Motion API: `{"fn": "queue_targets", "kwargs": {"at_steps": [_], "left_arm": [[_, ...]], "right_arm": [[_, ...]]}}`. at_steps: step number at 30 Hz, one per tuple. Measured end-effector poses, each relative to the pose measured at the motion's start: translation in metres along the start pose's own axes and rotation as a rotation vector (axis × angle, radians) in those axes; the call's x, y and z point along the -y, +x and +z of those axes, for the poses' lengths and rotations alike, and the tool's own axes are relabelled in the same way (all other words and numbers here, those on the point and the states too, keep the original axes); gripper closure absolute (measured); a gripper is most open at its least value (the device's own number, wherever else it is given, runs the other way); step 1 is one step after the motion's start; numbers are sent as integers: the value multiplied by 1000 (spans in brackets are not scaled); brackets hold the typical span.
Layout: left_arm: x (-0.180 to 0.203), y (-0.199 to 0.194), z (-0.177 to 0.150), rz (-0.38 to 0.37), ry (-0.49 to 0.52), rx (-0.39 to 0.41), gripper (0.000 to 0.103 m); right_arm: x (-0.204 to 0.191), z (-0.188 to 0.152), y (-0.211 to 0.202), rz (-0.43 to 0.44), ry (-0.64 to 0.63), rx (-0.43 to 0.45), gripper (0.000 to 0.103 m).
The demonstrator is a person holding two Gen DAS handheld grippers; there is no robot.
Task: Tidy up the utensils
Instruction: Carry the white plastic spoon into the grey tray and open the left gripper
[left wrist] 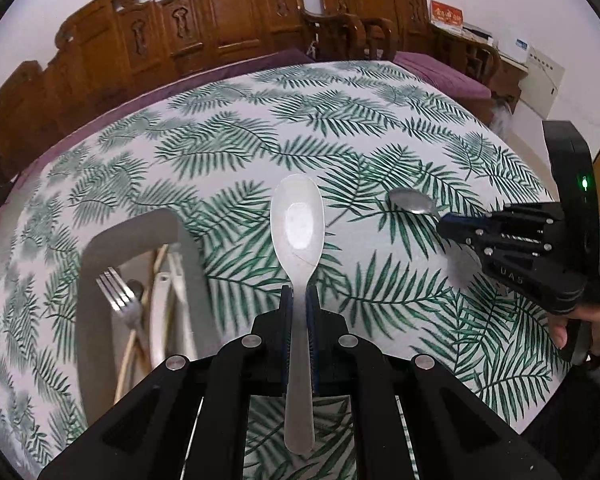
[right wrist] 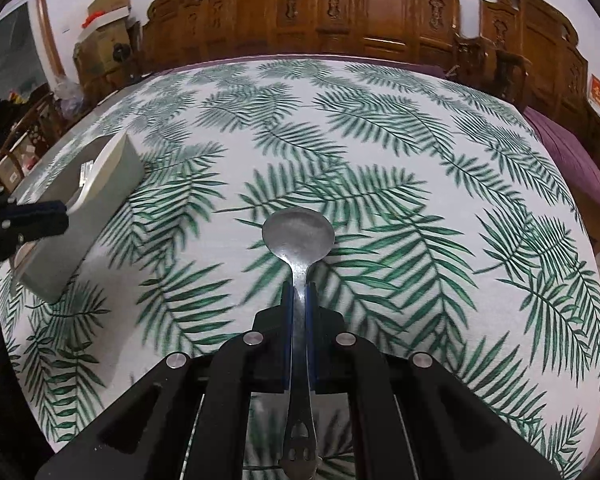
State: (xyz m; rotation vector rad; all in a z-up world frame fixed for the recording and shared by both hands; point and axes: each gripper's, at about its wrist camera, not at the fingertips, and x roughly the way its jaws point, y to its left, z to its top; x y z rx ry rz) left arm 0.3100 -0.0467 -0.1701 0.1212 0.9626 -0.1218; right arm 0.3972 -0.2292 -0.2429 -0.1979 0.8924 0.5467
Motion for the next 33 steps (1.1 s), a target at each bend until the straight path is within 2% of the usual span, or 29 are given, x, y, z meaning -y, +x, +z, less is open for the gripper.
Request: {"fn": "queue_targets", "kwargs": {"at_steps": [8,15,25,33], "left_arm": [[-29,-18,-4,23,-32,23,97],[-57,-19,-5,52,-83,28,97],[-90,9,-17,80,-144,-33,97],[-96,31,-22,87,-161,-80,97]], "right_arm": [[-34,3,-7,31,-74,14,96],[-51,5,-13,52,-107,29,96],[-60,6,-10,61,-128,25,96],[-56,6,-5,57,-120,13,96]]}}
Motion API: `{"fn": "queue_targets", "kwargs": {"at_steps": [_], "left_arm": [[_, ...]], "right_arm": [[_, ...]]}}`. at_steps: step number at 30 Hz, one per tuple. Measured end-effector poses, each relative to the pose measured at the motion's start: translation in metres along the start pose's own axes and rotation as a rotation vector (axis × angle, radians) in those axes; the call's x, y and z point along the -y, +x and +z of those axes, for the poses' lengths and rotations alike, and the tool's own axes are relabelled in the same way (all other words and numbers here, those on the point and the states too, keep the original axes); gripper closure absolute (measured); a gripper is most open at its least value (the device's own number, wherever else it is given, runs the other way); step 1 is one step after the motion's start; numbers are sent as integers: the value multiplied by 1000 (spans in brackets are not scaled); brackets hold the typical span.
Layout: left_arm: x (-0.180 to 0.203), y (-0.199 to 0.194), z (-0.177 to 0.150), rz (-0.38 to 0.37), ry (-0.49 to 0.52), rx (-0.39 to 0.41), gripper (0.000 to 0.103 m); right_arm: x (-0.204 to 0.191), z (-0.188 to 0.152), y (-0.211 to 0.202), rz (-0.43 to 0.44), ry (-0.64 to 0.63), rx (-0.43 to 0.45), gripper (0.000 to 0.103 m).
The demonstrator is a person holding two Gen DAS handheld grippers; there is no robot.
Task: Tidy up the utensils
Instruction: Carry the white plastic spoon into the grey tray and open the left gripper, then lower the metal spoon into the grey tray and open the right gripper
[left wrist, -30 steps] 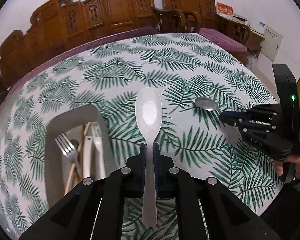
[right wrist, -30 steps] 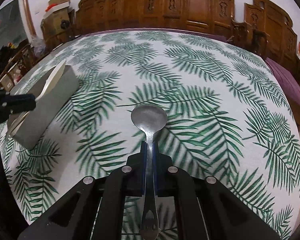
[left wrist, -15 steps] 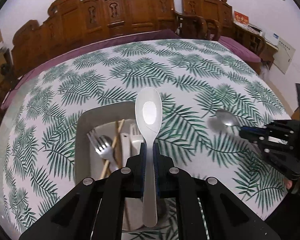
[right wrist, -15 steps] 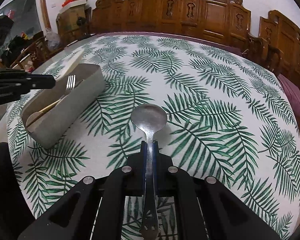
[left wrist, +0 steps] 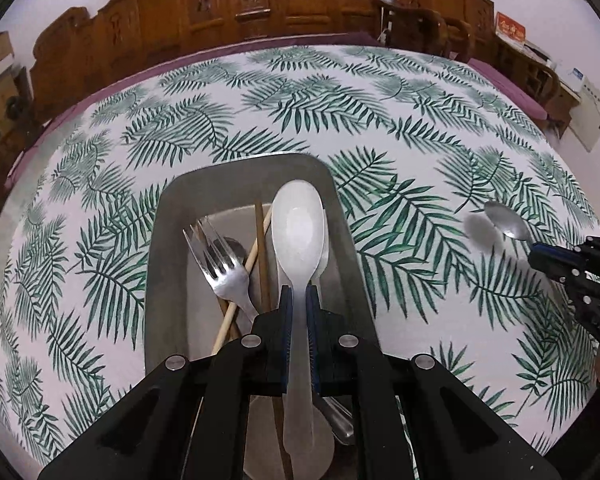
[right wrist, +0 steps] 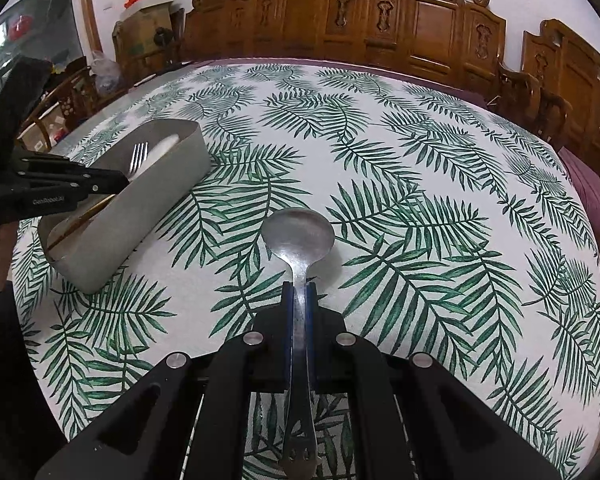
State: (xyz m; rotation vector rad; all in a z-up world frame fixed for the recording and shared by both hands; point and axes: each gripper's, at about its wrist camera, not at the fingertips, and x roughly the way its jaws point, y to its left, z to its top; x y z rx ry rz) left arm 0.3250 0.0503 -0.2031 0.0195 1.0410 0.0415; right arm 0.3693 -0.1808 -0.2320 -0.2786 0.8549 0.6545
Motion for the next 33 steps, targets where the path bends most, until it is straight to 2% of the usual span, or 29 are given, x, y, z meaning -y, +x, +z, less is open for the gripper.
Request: {"fn": "queue_targets", "kwargs": {"at_steps": [6,16,22,27,29,33], "left_arm": [[-6,-8,-3,-2,-6,20,82],[-29,-51,-21,-8,-38,81,77],[-40,-71,-35,-15,-56,107,74],[-48,-85,-39,-18,-66,138,68],[-53,-90,-40,-25,-75,145,59],[-64,-98,-42,-24,-82,156,53]], "right_arm": [[-2,0,5,3,-1,-10,96],[-12,13,3,10,12,-10,96],[-34,31,-5,17,-18,6,96],[-59,49,-10,43,-38,23,96],[-71,58,-11,61,-43,32,96],[-94,74,-9,91,-58,47,96]]}}
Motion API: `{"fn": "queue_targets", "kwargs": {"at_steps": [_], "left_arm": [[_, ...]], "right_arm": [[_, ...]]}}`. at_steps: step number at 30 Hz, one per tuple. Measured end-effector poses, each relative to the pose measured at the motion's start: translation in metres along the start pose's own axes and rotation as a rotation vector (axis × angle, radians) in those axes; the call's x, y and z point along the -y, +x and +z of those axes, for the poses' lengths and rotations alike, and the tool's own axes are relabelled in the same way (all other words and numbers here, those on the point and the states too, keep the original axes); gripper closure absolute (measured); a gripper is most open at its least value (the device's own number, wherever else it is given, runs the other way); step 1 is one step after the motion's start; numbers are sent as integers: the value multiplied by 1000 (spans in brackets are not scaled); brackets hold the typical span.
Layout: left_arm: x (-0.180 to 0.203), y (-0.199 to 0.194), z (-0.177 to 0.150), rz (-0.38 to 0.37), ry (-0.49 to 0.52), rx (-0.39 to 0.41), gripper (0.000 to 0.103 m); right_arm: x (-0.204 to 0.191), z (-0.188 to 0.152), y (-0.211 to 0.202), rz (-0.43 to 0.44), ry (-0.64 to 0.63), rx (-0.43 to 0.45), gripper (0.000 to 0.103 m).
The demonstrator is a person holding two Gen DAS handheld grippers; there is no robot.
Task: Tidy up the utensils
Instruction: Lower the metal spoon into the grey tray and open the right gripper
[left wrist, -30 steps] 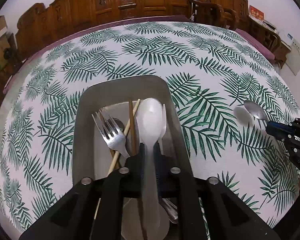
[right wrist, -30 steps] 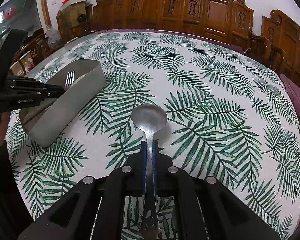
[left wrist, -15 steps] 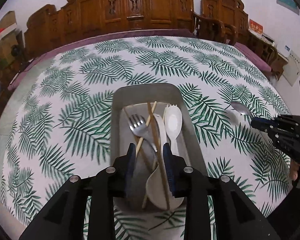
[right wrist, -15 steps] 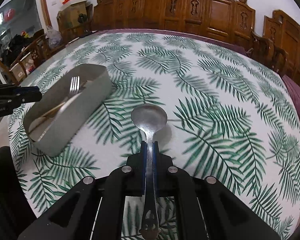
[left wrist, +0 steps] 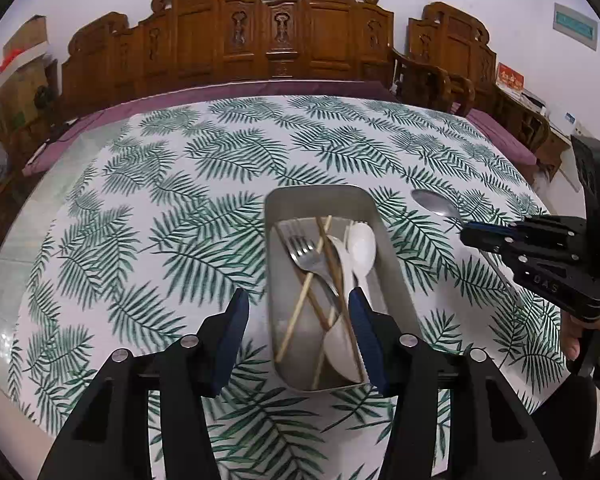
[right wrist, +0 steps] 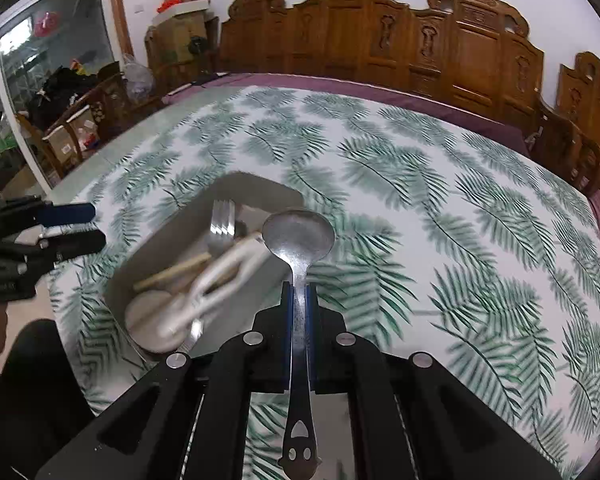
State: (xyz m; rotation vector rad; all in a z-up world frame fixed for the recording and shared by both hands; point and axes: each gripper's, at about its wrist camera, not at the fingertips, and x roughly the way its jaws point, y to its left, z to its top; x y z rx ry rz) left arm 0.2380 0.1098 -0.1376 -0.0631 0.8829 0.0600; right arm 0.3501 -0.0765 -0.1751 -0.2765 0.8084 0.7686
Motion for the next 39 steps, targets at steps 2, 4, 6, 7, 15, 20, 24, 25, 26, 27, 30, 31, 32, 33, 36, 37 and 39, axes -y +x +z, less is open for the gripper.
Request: {"fn": "queue_targets", "kwargs": {"at_steps": [2,4,6,7,15,20,24,25,26,27,30,31,32,33,36,37,39], "left_arm": [[-7,-2,0,7,-4,-3,38],[-14,-5,-1,15,-10,13,22],[-21,-7,-3,9,-12,21,21],[-24,-7,-4,11,-15,17,20],[-39,-9,-10,36,-18,7,18],[-43,-12,-12,46,-21,10,18],[-47,-12,-14,48,-31,10,18],[-48,-12,-15,49,-33,9,18],[-48,-12,-15,50,-34,8,18],[-49,-12,-16,52,-34,7,18],[-49,-13,-17,55,-35,9,18],[-50,-13,-17,55,-36,9,18],[-50,-14,-17,56,-36,10,18],[-51,-14,-17,57,-37,11,18],[-54,-15,-17,62,-41,11,18],[-55,-15,-17,64,-42,11,18],[-56,-16,-17,65,-44,12,18]], "right_arm": [[-9,9,4,18,3,4,96],[-17,16,10,34,6,6,96],[-26,22,16,48,9,5,96],[-30,24,18,52,10,4,96],[-52,35,39,81,73,-6,96],[-60,37,54,87,116,-19,96],[-64,37,65,86,155,-30,96],[-65,37,67,87,164,-32,96],[-67,37,70,85,173,-35,96],[-68,37,72,82,180,-39,96],[-72,38,81,85,203,-54,96],[-73,38,83,87,211,-58,96],[-74,39,86,91,223,-63,96],[-75,39,89,93,235,-68,96],[-77,40,97,80,261,-86,96],[-77,40,99,80,273,-91,96],[-75,39,104,87,299,-102,96]]}}
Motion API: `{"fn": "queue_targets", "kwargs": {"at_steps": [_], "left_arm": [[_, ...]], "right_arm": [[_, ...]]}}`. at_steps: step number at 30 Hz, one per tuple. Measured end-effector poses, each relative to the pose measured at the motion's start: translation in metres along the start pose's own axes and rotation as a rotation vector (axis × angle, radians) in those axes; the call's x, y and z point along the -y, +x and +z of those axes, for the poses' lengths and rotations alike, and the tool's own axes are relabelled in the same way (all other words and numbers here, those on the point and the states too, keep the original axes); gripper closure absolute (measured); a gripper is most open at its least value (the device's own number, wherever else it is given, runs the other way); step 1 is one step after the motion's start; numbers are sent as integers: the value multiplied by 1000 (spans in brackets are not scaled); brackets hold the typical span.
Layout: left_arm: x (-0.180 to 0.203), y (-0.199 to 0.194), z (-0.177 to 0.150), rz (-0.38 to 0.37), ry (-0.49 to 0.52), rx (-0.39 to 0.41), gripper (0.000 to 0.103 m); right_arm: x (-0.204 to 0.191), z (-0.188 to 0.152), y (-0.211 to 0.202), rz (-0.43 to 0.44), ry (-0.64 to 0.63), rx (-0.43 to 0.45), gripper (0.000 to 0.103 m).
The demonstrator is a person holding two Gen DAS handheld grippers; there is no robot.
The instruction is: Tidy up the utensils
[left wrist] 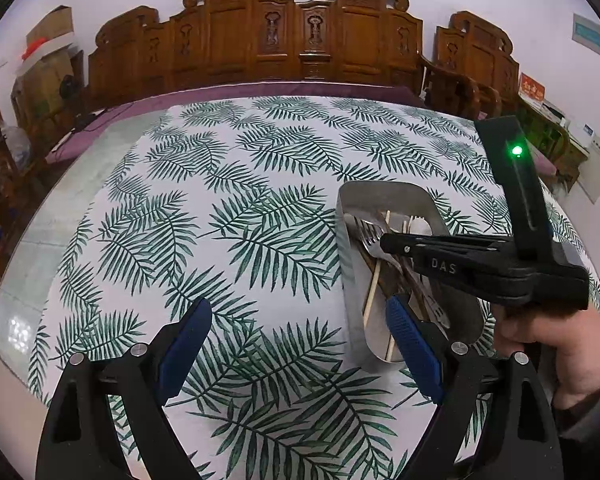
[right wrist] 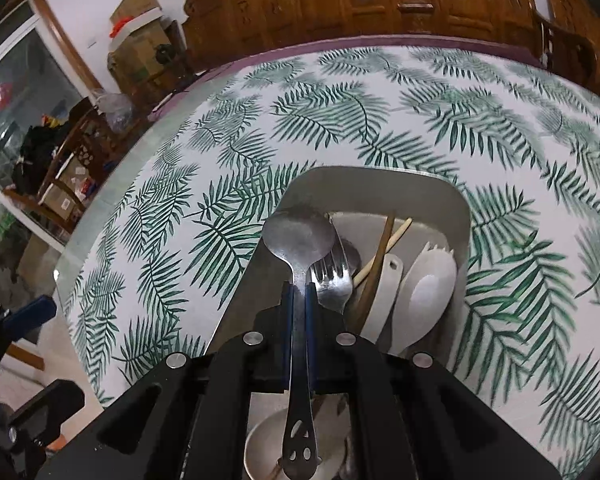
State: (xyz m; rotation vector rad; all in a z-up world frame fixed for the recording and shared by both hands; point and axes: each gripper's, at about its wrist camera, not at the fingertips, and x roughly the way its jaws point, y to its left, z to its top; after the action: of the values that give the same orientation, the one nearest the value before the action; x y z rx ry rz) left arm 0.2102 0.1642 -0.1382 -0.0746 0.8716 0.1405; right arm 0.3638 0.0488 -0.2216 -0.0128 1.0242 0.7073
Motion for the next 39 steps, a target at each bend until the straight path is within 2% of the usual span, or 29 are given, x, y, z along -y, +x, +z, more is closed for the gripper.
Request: {"fn": "queue_targets", "kwargs": {"at_steps": [5,6,12,20,23,28,34,36,39], "left_arm": [[-3,-1,1,0,-6,3,18],[-3,-2,1,0,-7,3,18],[-2,-6,0,-4,-15,16,18],[11,-14,2,-23,-13,41,18],[21,-21,3,-35,-4,57,18],[36,-31,3,-55,6,80,18],[58,-49,-1,-81,26,118,9],[66,-55,-2,-96,33,130,8],[77,-65,-6,-106,45,142,8]], "right_arm": [[0,-2,5,-2,14,-11,95],[-1,-2,4,3,6,-8,92],[-1,-4,-12,18,-49,35,92],[2,-13,-59,-3,-134,134,92],[5,-20,-83,-12,-150,178,85],[17,-37,-124,-41,-152,243,82],[29,-63,-166,-101,-150,302,58],[34,-75,-182,-135,-133,327,41],[41,-89,-200,-160,-102,350,25]]}}
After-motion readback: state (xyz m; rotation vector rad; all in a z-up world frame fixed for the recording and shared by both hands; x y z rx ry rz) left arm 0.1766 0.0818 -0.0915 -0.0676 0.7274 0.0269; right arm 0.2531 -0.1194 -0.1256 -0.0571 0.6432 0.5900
